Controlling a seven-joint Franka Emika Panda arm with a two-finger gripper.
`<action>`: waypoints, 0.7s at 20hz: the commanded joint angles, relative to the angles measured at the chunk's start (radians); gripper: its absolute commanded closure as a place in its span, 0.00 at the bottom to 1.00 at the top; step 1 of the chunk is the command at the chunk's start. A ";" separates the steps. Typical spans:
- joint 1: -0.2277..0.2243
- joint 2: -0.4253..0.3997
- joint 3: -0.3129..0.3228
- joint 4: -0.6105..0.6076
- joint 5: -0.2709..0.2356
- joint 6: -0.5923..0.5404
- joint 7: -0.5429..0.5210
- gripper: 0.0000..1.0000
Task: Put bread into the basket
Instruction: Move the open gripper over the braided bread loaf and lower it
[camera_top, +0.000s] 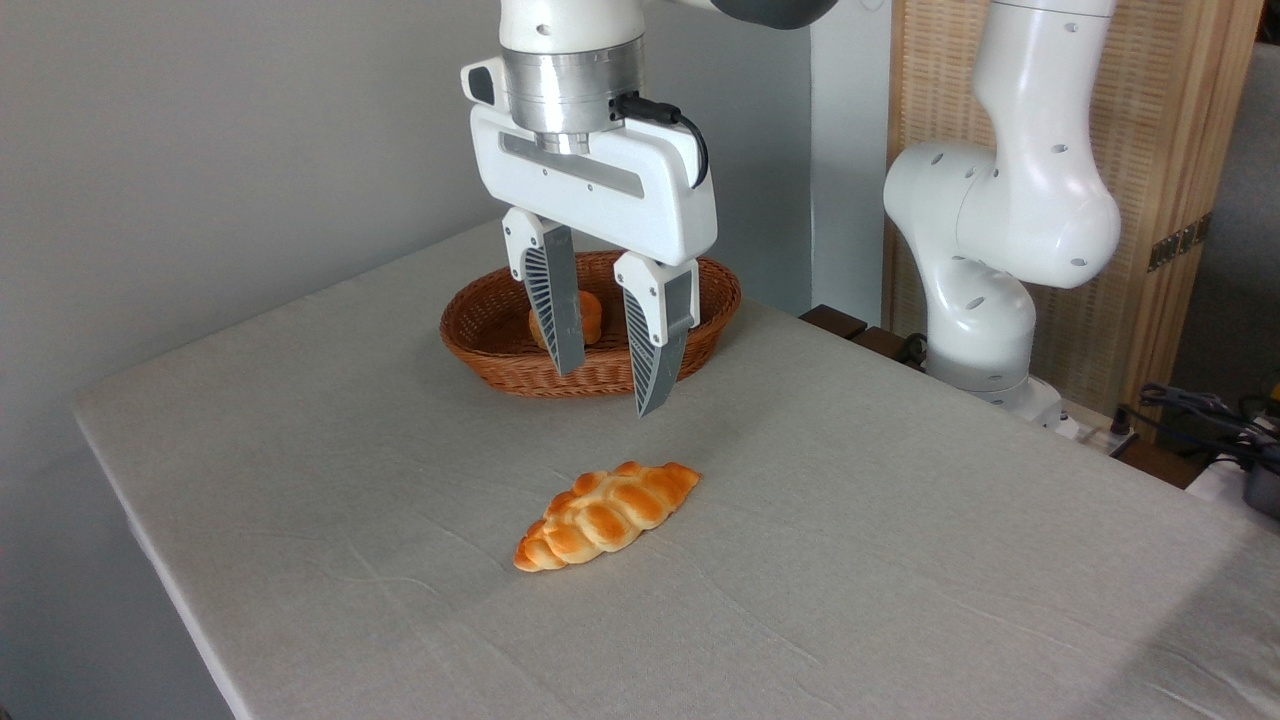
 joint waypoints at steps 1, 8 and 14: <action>-0.013 -0.057 0.011 -0.096 -0.001 0.059 0.018 0.00; -0.065 -0.061 0.007 -0.233 -0.001 0.187 0.018 0.00; -0.085 -0.021 0.007 -0.241 -0.010 0.254 0.016 0.00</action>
